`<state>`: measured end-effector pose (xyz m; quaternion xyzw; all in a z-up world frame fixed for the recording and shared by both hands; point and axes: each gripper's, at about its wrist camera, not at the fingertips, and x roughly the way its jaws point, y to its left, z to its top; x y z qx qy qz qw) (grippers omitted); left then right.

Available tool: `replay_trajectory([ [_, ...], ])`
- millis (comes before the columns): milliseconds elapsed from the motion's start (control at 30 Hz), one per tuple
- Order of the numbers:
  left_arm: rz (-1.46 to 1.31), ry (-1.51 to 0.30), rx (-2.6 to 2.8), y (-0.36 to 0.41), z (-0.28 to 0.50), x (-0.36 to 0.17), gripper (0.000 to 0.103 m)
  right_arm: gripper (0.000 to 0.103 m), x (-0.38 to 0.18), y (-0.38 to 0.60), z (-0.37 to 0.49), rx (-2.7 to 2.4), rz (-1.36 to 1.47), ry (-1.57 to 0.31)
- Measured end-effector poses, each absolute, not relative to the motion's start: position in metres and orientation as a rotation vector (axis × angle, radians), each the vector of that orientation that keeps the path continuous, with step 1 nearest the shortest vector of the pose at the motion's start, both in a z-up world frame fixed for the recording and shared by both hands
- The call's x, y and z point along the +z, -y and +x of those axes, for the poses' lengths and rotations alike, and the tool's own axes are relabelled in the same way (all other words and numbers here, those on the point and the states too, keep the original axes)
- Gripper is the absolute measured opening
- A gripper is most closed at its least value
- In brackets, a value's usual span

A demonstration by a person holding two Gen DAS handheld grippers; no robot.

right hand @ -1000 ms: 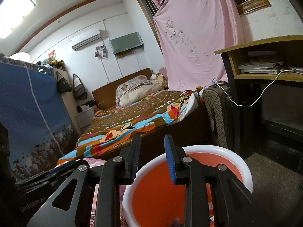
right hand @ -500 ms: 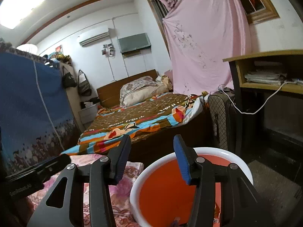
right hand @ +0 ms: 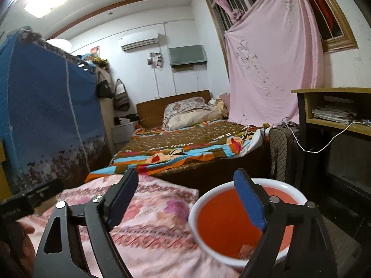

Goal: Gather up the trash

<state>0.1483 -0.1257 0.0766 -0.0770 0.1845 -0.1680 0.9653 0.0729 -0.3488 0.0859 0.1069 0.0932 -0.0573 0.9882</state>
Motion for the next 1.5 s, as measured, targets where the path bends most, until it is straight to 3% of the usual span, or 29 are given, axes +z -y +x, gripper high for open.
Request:
replay_trajectory([
  [100, -0.156, -0.349, -0.323, 0.109, 0.131, 0.074, 0.091, 0.103, 0.080, 0.334, 0.058, -0.102, 0.202, -0.182],
  [667, -0.107, -0.314, -0.248, 0.065, 0.066, 0.025, 0.092, 0.103, 0.051, 0.282, -0.013, -0.085, 0.106, -0.073],
  [1500, -0.117, -0.294, -0.224, 0.052, 0.056, 0.027, 0.092, 0.103, 0.042, 0.271, -0.019, -0.076, 0.089, -0.090],
])
